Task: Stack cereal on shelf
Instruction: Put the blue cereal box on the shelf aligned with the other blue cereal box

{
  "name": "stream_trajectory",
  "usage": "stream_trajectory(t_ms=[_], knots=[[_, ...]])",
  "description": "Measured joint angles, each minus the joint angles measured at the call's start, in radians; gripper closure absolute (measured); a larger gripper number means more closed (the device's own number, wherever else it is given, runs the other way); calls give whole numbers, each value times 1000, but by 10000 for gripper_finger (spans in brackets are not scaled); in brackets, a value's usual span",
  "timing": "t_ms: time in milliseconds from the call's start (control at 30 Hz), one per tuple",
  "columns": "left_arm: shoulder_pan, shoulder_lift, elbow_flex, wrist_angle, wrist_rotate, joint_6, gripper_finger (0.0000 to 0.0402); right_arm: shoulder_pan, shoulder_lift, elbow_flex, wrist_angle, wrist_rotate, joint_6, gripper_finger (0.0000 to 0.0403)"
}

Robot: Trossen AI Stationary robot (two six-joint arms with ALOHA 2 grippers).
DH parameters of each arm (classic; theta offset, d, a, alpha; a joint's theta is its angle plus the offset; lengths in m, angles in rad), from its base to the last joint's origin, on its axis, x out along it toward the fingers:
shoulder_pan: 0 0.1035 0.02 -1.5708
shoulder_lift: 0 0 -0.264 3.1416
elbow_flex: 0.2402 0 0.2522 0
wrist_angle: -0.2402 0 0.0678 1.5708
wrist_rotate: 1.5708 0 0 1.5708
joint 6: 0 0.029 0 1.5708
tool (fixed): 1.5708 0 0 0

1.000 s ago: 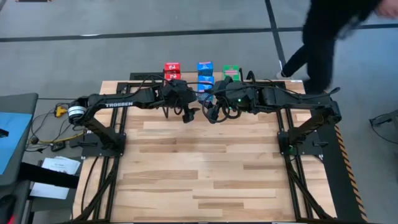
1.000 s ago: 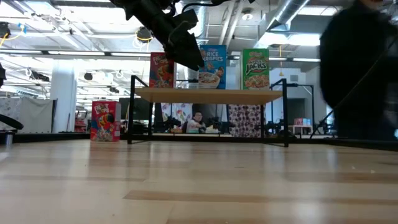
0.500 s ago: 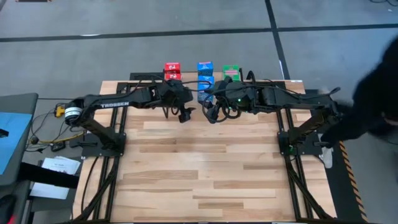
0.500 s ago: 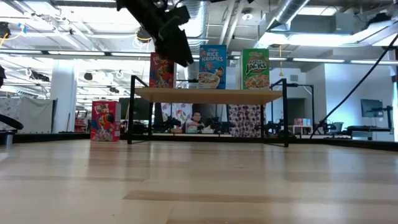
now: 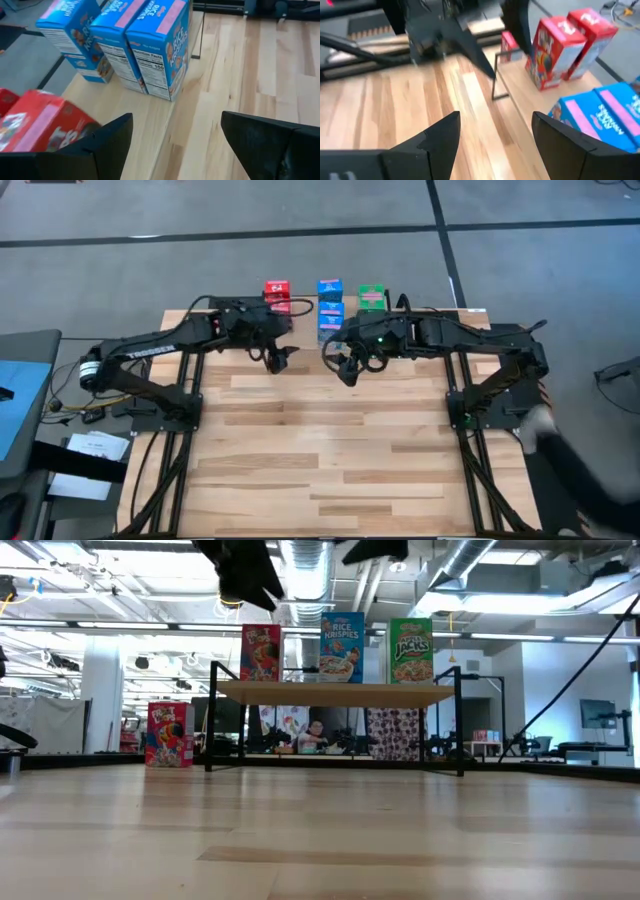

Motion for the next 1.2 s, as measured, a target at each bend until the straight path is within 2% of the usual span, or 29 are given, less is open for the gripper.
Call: stream_trajectory(t_ms=[267, 333, 567, 1067, 1200], knots=[[0, -71, 0, -47, 0, -4, 108, 0, 45, -14, -60, 0, -45, 133], [0, -79, 0, -53, 0, -4, 108, -1, 69, -8, -26, 1, -45, 133], [0, -79, 0, -78, 0, -4, 108, -15, 121, -14, -91, 82, -37, 133], [0, -78, 0, -88, -9, -4, 108, -31, 137, -10, -85, 113, -25, 133], [0, -78, 0, -88, -12, -4, 108, -34, 176, -12, -89, 110, -18, 133]])
